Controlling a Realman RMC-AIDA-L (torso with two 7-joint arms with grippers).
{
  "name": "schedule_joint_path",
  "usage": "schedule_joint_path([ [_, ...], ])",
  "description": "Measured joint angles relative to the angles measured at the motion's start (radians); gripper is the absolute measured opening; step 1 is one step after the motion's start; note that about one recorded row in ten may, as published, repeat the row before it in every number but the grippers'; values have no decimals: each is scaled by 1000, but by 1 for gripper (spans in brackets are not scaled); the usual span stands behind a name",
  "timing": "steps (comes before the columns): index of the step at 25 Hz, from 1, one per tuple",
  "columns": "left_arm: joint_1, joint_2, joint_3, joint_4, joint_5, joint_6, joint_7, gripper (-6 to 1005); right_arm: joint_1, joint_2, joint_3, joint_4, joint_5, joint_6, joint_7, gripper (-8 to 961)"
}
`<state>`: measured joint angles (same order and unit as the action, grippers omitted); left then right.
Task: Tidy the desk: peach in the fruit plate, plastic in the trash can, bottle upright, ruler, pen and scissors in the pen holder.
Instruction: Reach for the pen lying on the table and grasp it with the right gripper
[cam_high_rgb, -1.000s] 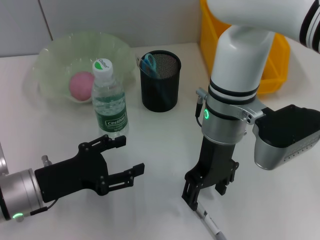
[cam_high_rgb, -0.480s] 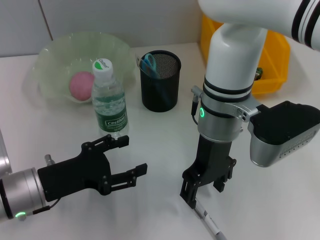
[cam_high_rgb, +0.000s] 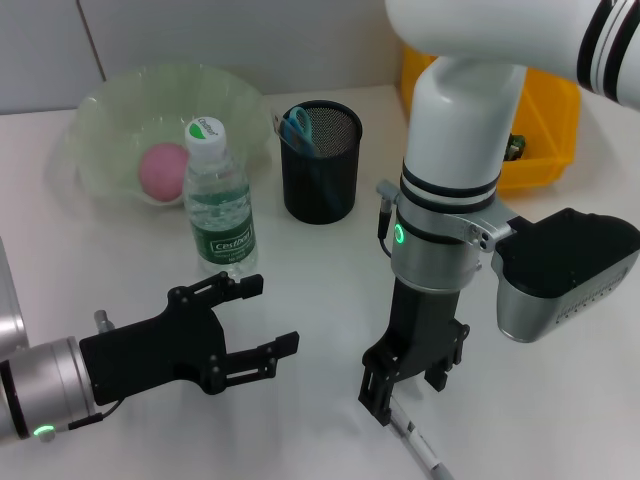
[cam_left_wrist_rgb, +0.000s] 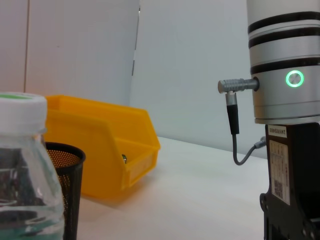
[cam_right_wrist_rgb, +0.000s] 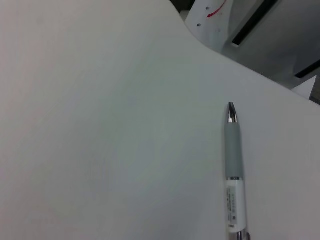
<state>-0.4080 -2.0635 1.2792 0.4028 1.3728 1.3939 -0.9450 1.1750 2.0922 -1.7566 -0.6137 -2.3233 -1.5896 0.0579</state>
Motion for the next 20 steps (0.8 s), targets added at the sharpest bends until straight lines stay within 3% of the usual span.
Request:
schedule_joint_path([
  [20,-8,-3,8,-9,0,1,9,831,21,0,-62,5,20,3,38,755],
])
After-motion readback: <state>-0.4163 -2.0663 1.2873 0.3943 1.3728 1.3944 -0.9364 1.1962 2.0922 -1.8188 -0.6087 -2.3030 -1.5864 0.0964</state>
